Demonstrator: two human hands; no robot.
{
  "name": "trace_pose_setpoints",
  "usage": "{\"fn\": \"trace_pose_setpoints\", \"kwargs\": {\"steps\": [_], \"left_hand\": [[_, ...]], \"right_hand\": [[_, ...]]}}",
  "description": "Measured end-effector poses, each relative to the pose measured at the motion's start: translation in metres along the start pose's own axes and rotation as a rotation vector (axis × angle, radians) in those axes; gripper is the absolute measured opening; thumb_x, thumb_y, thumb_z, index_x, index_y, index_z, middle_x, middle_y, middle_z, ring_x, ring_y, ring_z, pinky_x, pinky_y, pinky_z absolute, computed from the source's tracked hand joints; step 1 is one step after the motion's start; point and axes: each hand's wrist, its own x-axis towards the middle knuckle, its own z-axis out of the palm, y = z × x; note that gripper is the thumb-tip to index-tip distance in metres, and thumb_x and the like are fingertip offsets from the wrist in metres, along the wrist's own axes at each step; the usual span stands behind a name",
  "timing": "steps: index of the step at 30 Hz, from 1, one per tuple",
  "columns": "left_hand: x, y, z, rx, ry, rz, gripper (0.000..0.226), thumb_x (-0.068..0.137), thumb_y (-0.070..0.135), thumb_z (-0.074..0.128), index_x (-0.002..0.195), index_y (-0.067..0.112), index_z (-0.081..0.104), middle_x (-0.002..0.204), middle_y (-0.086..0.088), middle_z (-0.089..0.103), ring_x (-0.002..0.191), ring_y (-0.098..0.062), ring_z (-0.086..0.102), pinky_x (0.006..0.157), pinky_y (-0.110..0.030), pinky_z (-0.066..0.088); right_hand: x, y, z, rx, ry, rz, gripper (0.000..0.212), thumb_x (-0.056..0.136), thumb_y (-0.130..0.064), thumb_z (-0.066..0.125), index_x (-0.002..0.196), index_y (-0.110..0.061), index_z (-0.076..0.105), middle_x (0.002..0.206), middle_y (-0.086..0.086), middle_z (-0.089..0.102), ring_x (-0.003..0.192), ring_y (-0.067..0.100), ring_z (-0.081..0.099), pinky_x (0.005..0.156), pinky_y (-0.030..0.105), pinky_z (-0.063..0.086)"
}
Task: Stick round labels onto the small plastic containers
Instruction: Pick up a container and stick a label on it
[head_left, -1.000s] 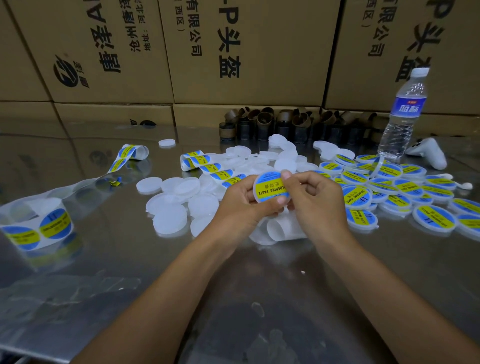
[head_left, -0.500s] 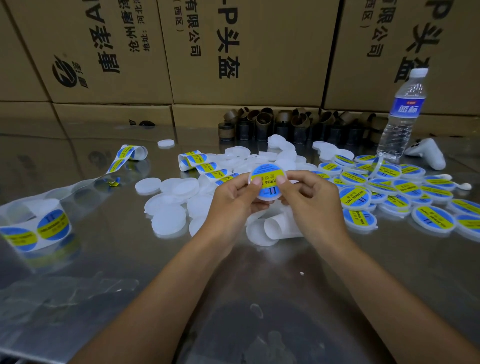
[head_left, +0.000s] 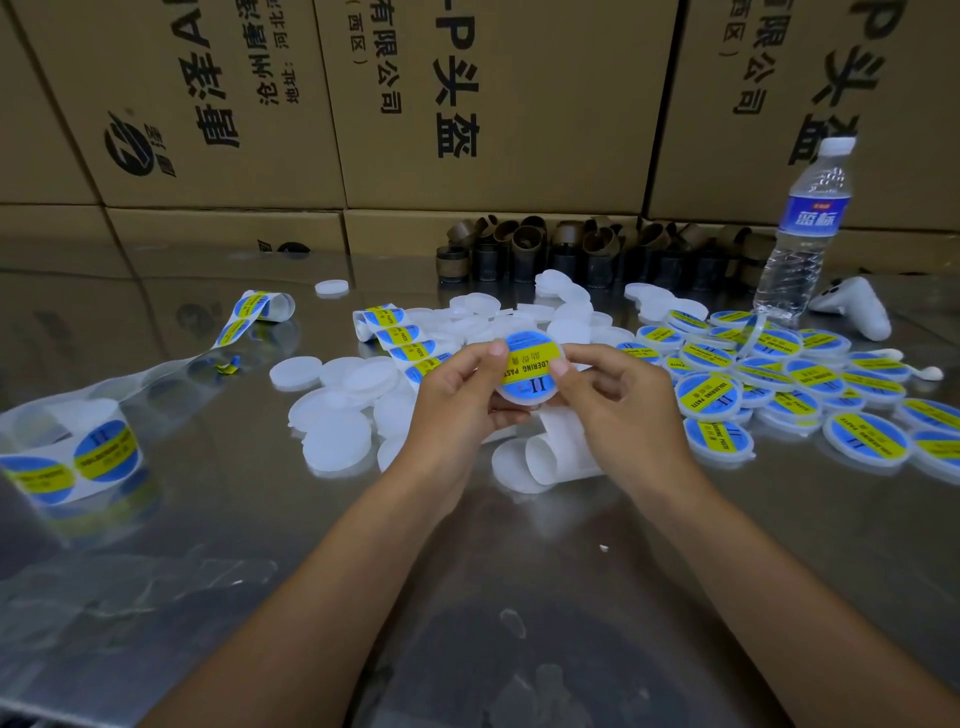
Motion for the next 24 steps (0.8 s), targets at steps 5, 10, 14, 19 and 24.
{"fn": "trace_pose_setpoints", "kwargs": {"steps": [5, 10, 14, 19, 24], "left_hand": [[0.0, 0.0, 0.0, 0.035, 0.008, -0.009, 0.019, 0.096, 0.025, 0.052, 0.093, 0.017, 0.069, 0.078, -0.001, 0.072, 0.069, -0.012, 0.067, 0.064, -0.021, 0.055], [0.003, 0.002, -0.003, 0.024, 0.131, 0.002, 0.015, 0.096, 0.018, 0.053, 0.09, 0.019, 0.067, 0.06, 0.008, 0.063, 0.058, -0.009, 0.062, 0.058, -0.02, 0.053], [0.005, 0.006, -0.006, -0.025, 0.256, 0.016, 0.019, 0.096, 0.011, 0.051, 0.085, 0.016, 0.065, 0.057, 0.005, 0.057, 0.049, -0.008, 0.053, 0.051, -0.018, 0.049], [0.004, 0.011, -0.008, -0.06, 0.309, 0.026, 0.022, 0.096, 0.008, 0.047, 0.082, 0.015, 0.062, 0.06, 0.0, 0.053, 0.048, -0.009, 0.05, 0.048, -0.018, 0.044], [0.006, 0.013, -0.009, -0.066, 0.349, 0.015, 0.023, 0.096, 0.005, 0.046, 0.082, 0.014, 0.062, 0.06, -0.001, 0.052, 0.045, -0.007, 0.049, 0.046, -0.017, 0.044]], "right_hand": [[0.004, 0.003, -0.004, 0.008, 0.038, 0.026, 0.009, 0.089, -0.015, 0.061, 0.09, -0.023, 0.067, 0.073, 0.002, 0.069, 0.068, 0.006, 0.065, 0.07, 0.022, 0.052], [0.021, 0.017, -0.024, 0.008, 0.306, 0.121, 0.014, 0.095, -0.015, 0.051, 0.098, -0.022, 0.063, 0.068, -0.003, 0.059, 0.048, -0.005, 0.052, 0.051, 0.007, 0.04], [0.035, 0.037, -0.045, -0.054, 0.506, 0.319, 0.021, 0.093, -0.021, 0.052, 0.105, -0.01, 0.065, 0.077, 0.008, 0.061, 0.069, 0.018, 0.058, 0.076, 0.036, 0.051], [0.037, 0.047, -0.058, -0.166, 0.584, 0.449, 0.021, 0.087, -0.027, 0.061, 0.099, -0.011, 0.068, 0.091, 0.015, 0.069, 0.09, 0.034, 0.065, 0.088, 0.045, 0.051], [0.035, 0.048, -0.06, -0.097, 0.601, 0.507, 0.012, 0.086, -0.02, 0.066, 0.091, -0.014, 0.057, 0.068, 0.013, 0.065, 0.047, 0.015, 0.061, 0.08, 0.046, 0.055]]}}
